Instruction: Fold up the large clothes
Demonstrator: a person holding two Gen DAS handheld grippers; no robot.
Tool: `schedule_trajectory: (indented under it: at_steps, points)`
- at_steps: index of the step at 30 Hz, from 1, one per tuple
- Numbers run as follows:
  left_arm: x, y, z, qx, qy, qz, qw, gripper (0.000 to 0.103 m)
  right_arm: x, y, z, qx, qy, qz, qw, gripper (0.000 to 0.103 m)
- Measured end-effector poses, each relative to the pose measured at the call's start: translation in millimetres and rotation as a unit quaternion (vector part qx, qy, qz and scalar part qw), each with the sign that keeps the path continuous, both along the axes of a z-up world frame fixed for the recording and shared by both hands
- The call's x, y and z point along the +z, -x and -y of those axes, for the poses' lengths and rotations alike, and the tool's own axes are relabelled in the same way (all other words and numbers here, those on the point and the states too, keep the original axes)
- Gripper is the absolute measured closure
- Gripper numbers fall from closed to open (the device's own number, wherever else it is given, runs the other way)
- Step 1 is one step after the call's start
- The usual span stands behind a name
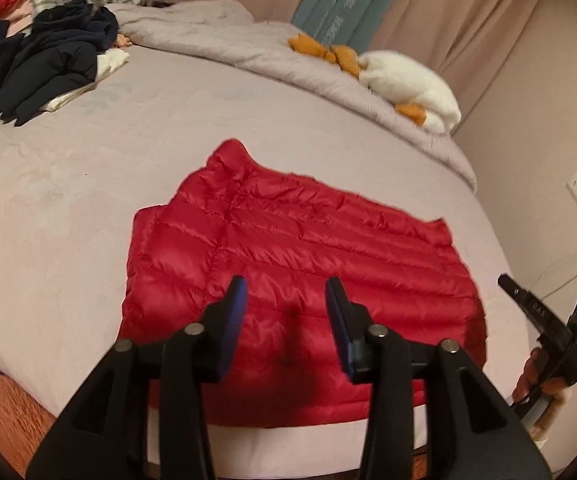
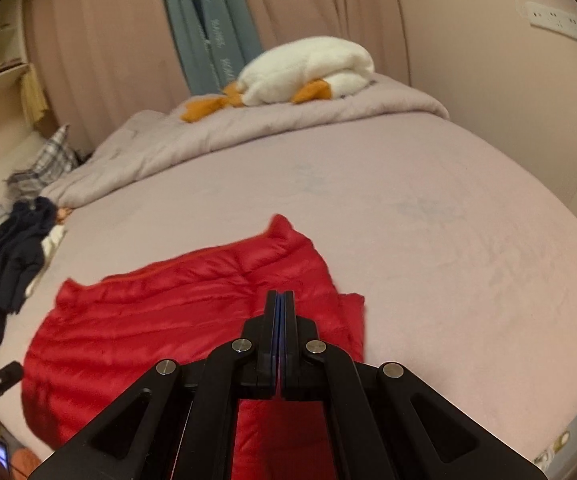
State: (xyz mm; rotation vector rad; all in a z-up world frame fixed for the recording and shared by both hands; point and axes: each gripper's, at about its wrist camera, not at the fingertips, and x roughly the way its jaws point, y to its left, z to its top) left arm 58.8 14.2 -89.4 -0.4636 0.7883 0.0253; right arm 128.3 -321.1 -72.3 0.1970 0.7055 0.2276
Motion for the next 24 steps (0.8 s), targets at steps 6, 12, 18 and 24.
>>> schedule_trajectory:
  at_steps: [6, 12, 18, 24]
  points:
    - [17.8, 22.3, 5.2, -0.009, 0.028, 0.034, 0.999, 0.031, 14.6, 16.1, -2.0, 0.024, -0.016, 0.029, 0.999, 0.103]
    - [44.4, 38.5, 19.5, -0.014, 0.009, 0.082, 0.9965, 0.007, 32.5, 39.6, -7.7, 0.03, -0.005, 0.08, 0.996, 0.053]
    - [57.9, 49.0, 43.5, -0.01, -0.07, 0.084, 0.9939, 0.002, 38.7, 46.9, -9.4, 0.055, -0.021, 0.102, 0.993, 0.042]
    - [63.9, 57.6, 54.5, -0.007, -0.109, 0.082, 0.9906, 0.0, 40.8, 53.9, -15.7, 0.07, -0.014, 0.113, 0.991, 0.019]
